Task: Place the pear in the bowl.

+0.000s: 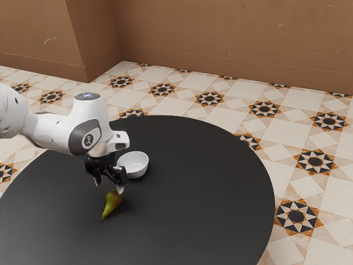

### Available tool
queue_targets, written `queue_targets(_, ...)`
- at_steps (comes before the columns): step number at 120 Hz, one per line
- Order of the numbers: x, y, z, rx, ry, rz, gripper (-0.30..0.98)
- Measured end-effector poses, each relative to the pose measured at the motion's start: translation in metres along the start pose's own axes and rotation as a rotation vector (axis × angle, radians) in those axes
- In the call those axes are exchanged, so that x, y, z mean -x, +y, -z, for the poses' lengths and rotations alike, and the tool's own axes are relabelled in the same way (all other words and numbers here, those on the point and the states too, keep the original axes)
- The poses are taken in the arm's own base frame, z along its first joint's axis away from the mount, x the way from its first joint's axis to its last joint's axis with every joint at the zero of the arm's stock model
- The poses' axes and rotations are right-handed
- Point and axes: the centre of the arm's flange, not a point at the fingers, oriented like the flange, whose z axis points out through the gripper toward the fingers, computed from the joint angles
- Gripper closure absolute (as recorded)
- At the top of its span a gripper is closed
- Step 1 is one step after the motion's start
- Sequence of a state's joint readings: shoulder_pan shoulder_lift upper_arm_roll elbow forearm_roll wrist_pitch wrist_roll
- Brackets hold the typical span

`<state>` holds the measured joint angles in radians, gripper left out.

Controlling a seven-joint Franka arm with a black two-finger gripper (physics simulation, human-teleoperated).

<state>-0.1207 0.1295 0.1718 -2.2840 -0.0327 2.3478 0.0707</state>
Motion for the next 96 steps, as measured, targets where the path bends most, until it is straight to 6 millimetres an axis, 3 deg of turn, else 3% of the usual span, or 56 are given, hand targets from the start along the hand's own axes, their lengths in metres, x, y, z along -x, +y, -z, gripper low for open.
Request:
queue_targets(42, -0.004, 0.007, -0.033, -0.007, -0.029, 0.099, 0.0)
queue_targets(64, -0.005, 0.013, -0.04, -0.004, -0.033, 0.13, 0.01)
queue_targets(96, -0.009, 0.01, -0.045, 0.011, -0.035, 0.189, 0.3)
